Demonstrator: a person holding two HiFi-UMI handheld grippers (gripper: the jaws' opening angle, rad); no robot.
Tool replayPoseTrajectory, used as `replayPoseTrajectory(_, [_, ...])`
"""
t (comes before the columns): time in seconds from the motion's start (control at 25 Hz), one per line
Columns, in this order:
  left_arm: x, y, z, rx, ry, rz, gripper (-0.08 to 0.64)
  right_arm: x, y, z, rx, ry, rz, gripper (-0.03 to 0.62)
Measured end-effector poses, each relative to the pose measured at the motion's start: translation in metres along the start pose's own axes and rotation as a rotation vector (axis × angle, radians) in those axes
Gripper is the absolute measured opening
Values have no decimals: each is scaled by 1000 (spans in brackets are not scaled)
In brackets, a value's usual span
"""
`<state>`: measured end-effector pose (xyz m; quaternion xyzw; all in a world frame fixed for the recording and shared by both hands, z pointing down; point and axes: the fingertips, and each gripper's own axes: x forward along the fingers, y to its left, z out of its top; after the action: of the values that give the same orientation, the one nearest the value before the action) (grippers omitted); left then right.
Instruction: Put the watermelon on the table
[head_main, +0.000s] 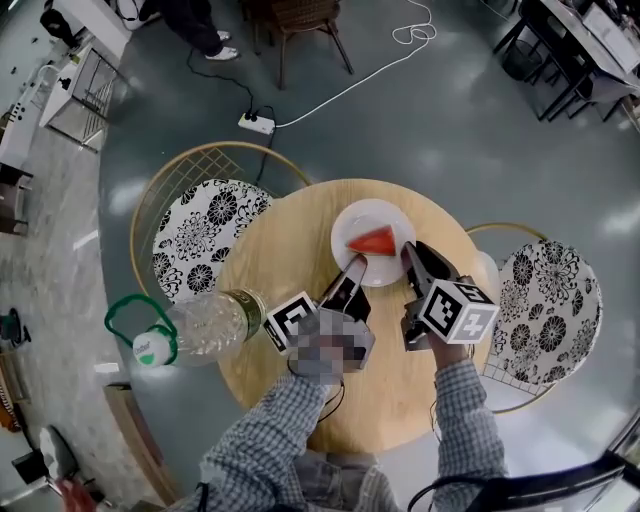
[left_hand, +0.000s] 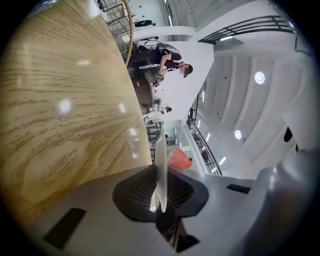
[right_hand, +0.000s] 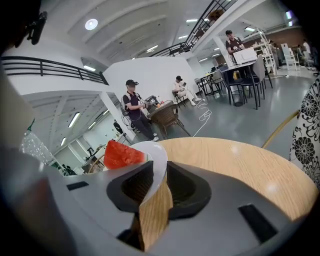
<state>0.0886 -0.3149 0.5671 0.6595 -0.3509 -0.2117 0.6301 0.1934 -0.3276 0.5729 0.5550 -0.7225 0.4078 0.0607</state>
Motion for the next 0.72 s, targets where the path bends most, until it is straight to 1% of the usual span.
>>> replayPoseTrajectory(0.12, [7, 3, 6, 9, -16, 9, 28, 11, -2, 4, -28, 15, -17, 91])
replayPoseTrajectory(0.28, [12, 10, 12, 3, -34, 37, 28, 22, -4, 3, -128, 55, -64, 91])
replayPoseTrajectory(0.4, [15, 12, 18, -21, -64, 42, 28, 23, 0, 5, -160, 59, -53, 91])
replayPoseTrajectory(0.48, [16, 14, 23, -41, -86, 56, 28, 19, 4, 6, -210, 54, -40, 91])
replayPoseTrajectory(0.52, [16, 15, 25, -53, -96, 64, 28, 17, 6, 6, -264, 54, -34, 91])
replayPoseTrajectory(0.56, [16, 17, 27, -65, -105, 73, 28, 15, 9, 5, -338, 59, -27, 91])
replayPoseTrajectory(0.64, [16, 20, 31, -88, -122, 95, 28, 9, 21, 1, -531, 83, -13, 91])
replayPoseTrajectory(0.72, [17, 23, 33, -109, -134, 124, 28, 4, 40, -5, -748, 113, 16, 91])
